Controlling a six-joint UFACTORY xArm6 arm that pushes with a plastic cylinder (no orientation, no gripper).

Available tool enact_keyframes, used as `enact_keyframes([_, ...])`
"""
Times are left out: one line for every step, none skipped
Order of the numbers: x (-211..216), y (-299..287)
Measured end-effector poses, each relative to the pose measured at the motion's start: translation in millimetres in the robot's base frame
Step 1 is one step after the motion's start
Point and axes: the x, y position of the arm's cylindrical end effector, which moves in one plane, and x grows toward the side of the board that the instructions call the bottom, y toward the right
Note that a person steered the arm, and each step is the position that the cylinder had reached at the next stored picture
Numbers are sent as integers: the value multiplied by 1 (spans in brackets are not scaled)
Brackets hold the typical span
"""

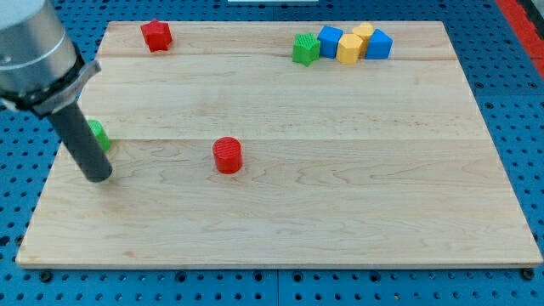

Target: Push the green circle towards the red star

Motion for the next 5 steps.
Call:
enact_keyframes([-18, -61])
enact_keyframes([-52, -60])
enact_keyframes([-66, -50])
enact_keyframes([-51, -31])
enact_keyframes([-37, -28])
